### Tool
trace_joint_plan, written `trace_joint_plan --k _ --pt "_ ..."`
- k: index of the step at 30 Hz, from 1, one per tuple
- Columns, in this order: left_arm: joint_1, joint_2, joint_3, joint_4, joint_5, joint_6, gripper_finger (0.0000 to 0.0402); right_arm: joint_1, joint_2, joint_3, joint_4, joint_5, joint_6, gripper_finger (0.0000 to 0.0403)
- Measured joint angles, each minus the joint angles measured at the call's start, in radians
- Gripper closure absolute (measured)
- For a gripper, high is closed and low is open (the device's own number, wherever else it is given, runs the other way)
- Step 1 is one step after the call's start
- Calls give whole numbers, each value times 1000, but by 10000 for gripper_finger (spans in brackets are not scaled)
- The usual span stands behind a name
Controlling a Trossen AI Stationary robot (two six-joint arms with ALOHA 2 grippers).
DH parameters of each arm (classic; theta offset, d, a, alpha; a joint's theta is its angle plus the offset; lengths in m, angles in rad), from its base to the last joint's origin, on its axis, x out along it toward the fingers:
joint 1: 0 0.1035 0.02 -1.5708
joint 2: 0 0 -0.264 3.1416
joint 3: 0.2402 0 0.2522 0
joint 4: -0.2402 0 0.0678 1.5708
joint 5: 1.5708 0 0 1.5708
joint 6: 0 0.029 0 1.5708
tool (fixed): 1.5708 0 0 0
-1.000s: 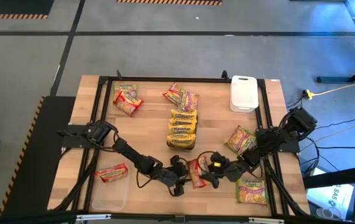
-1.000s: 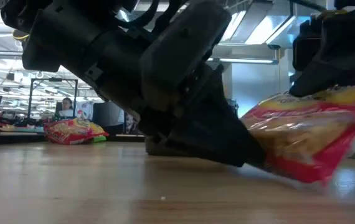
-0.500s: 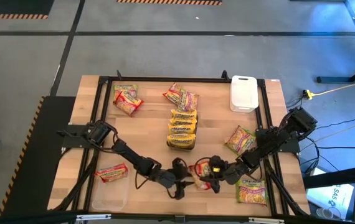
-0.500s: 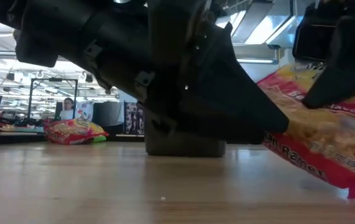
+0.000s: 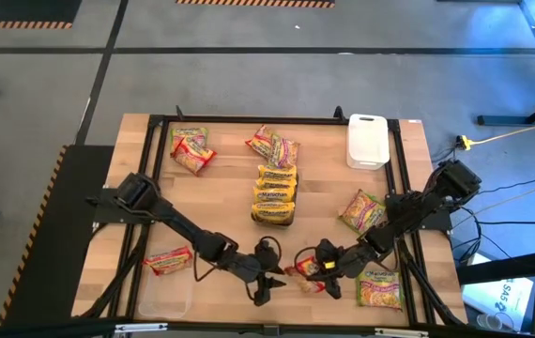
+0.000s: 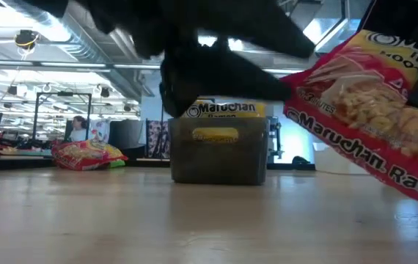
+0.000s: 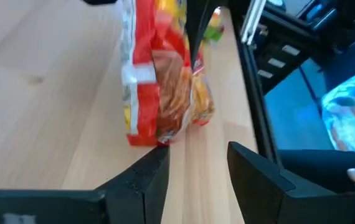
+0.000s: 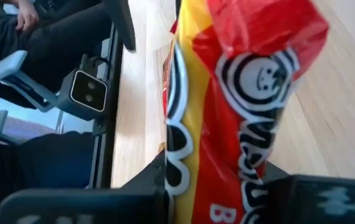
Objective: Sort Maruchan noodles
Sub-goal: Put the red noodle pack into the transparent bin
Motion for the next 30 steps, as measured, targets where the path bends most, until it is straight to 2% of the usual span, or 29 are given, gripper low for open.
trace_joint_plan --k 5,13,18,20,24,26,30 --pt "31 -23 0 8 5 -20 239 0 0 43 -76 -9 -48 346" --pt "80 -23 0 9 92 -76 173 0 0 88 -177 -12 -93 343" --pt "101 -23 0 10 129 -65 160 0 0 88 -186 -27 -95 345" --pt "118 -23 0 6 179 -62 161 0 0 88 -188 -42 -95 344" --pt "165 -74 -1 -57 356 -95 162 0 0 88 -187 -48 -96 344" --pt "177 -106 0 -97 357 -87 162 0 0 88 -184 -48 -98 344" --pt "161 -117 0 -86 223 -31 162 0 0 88 -175 -44 -99 342"
